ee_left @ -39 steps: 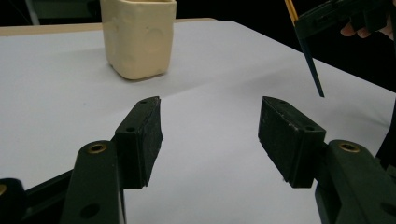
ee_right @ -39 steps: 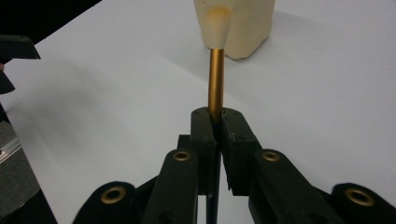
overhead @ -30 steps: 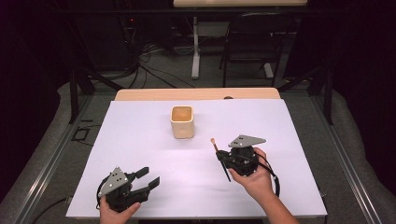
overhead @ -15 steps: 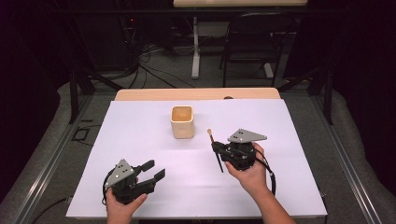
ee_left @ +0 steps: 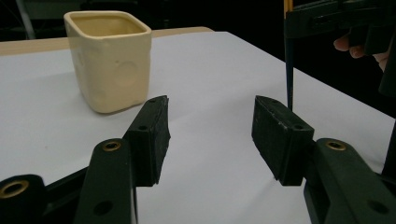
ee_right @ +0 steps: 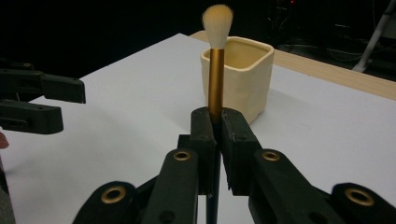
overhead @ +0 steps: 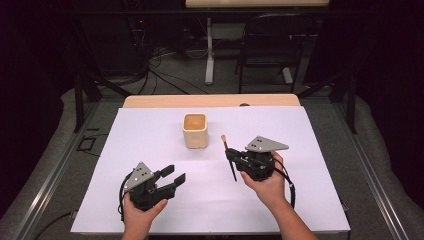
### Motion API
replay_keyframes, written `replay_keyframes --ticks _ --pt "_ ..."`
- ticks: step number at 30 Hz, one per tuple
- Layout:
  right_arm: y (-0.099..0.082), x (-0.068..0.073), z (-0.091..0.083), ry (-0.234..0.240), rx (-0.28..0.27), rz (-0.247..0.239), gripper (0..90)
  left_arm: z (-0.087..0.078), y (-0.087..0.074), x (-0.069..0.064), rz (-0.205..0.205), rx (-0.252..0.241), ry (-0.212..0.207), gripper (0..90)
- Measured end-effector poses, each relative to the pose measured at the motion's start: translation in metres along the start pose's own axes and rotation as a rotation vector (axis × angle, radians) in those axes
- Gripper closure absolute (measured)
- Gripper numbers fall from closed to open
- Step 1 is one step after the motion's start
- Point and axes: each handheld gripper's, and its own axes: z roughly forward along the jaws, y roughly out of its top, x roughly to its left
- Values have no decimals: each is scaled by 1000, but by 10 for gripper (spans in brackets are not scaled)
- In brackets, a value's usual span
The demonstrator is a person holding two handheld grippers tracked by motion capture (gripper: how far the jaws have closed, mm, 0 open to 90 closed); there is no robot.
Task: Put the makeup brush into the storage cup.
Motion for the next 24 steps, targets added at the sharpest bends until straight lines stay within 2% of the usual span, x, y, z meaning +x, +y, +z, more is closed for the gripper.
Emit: replay_keyframes --ticks 8,13,18,23,24 --pt "2 0 -9 11 -45 15 837 9 10 -14 8 -18 -33 494" --pt "3 0 -13 14 -64 21 837 18 17 -23 30 -7 -48 497" --pt "3 -1 -18 16 -91 30 837 26 22 -29 29 -7 -62 501" --pt "3 1 -21 16 -96 32 837 34 24 -36 36 -8 -78 507" --pt "3 1 -21 18 -99 32 837 35 24 -38 35 -6 -71 507"
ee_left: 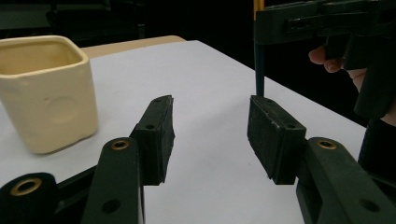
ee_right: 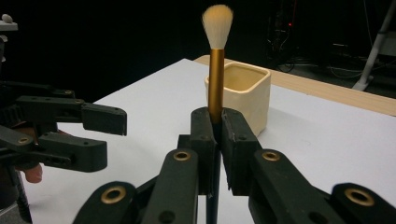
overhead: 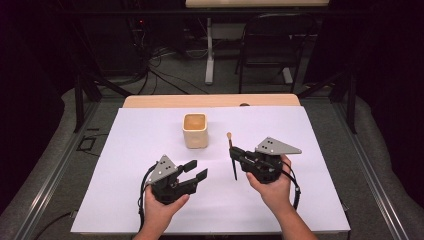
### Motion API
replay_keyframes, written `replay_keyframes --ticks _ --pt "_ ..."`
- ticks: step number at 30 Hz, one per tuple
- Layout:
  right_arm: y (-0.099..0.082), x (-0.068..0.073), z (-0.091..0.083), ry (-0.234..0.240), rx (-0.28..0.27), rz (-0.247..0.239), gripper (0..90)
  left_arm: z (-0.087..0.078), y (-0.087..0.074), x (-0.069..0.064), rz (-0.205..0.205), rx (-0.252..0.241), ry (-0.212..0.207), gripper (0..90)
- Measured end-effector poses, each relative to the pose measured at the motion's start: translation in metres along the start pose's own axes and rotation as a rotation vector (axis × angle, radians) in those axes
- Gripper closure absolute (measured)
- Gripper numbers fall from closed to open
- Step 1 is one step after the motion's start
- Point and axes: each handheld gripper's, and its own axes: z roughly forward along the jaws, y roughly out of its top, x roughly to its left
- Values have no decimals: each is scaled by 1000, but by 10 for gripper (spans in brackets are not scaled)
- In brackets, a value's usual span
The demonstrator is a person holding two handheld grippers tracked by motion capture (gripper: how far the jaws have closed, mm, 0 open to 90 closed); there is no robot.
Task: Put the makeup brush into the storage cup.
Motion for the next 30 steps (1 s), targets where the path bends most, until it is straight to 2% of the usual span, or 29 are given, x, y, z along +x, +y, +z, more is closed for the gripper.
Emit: replay_keyframes --ticks 6,23,25,27,30 --pt "0 3 0 6 -17 0 837 5 3 -4 5 0 -19 507" --pt "-4 7 0 30 -51 22 837 15 3 -10 -5 6 -38 517" --pt "-4 8 1 34 -59 24 838 16 4 -10 -10 6 -52 522" --pt "-4 8 1 35 -59 27 837 17 4 -11 -5 7 -35 529" --pt "-4 9 1 39 -63 34 837 18 4 -12 -13 10 -49 542"
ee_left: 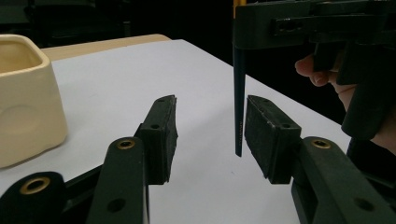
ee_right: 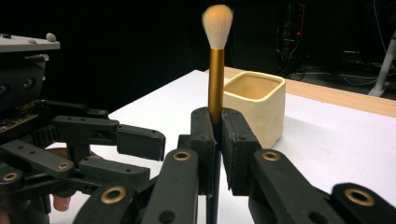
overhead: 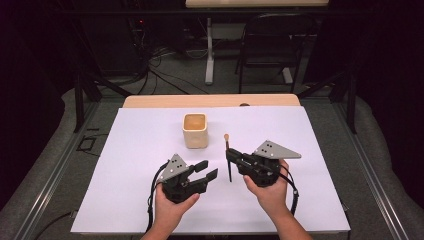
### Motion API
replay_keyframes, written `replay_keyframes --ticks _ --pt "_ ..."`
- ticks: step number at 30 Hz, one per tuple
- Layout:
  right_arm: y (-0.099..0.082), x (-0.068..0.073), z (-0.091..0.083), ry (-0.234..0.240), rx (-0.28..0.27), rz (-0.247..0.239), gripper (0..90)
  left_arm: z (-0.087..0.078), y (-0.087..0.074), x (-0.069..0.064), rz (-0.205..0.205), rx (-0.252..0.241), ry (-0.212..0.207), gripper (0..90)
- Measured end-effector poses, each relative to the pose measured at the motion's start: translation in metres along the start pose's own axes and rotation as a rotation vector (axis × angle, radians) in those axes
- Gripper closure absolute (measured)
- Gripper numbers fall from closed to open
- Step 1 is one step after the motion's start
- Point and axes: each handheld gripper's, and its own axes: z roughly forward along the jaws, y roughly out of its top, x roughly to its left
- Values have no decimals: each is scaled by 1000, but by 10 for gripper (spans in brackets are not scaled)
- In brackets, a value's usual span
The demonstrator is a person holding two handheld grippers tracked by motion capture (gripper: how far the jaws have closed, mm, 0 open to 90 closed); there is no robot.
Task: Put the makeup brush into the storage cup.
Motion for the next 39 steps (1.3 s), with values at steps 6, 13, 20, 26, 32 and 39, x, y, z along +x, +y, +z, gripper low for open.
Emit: replay_keyframes --ticks 6,13,20,26,32,39 --pt "-1 2 0 1 -7 -6 837 3 0 -2 -2 -3 -1 553" --pt "-2 5 1 7 -17 1 837 7 -1 -4 -4 4 -1 566" --pt "-2 7 1 12 -19 -1 837 10 -1 -5 -7 4 -5 587" --pt "-2 7 1 16 -23 -8 837 14 -1 -6 -13 1 -20 592" --pt "-1 8 1 15 -33 -3 838 17 -1 -8 -17 -1 -18 614" --pt "-2 10 1 18 -36 -8 837 18 -1 -9 -22 -6 -26 645"
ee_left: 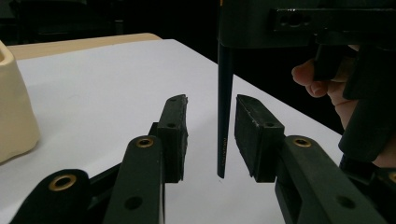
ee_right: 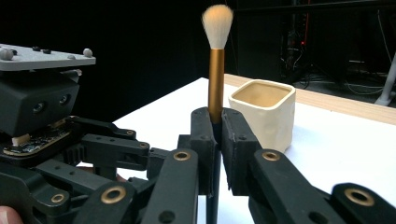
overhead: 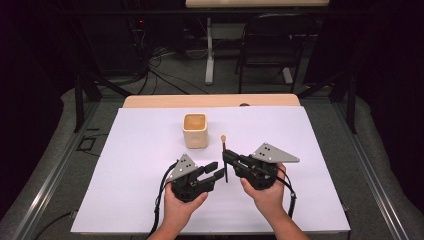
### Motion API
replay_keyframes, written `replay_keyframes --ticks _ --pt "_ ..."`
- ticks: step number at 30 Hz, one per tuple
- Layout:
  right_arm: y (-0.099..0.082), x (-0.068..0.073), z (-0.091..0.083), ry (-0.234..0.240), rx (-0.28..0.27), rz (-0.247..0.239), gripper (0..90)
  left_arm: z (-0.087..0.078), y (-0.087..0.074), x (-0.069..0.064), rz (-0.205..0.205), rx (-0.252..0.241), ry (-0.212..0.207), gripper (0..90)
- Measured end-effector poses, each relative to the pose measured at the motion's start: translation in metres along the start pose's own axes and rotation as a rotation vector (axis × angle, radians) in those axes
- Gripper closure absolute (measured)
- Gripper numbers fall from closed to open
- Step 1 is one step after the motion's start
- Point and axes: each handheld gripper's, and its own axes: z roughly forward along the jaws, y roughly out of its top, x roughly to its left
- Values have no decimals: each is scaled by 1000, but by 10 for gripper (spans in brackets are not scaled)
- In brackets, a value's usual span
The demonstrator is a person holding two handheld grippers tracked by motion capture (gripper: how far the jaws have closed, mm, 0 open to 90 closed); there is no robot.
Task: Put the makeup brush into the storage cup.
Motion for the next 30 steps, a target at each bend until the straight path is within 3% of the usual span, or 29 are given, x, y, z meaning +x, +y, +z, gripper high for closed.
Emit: replay_keyframes --ticks 8,13,14,20,21,29,30 --pt "1 1 0 4 -14 4 837 2 -1 -1 -3 -2 9 675" --pt "1 1 -1 12 -24 18 837 4 -1 -1 -3 3 -18 698" --pt "1 2 0 14 -28 19 837 5 -2 -3 -5 1 3 702" --pt "0 4 1 16 -22 11 837 8 -4 -3 -1 14 -17 723" --pt "0 4 1 17 -21 10 837 8 -4 -4 1 22 -2 726" --pt "0 4 1 16 -22 6 837 10 -6 -3 -2 27 -19 761" --pt "0 4 1 17 -22 6 837 10 -7 -4 -2 28 -4 763"
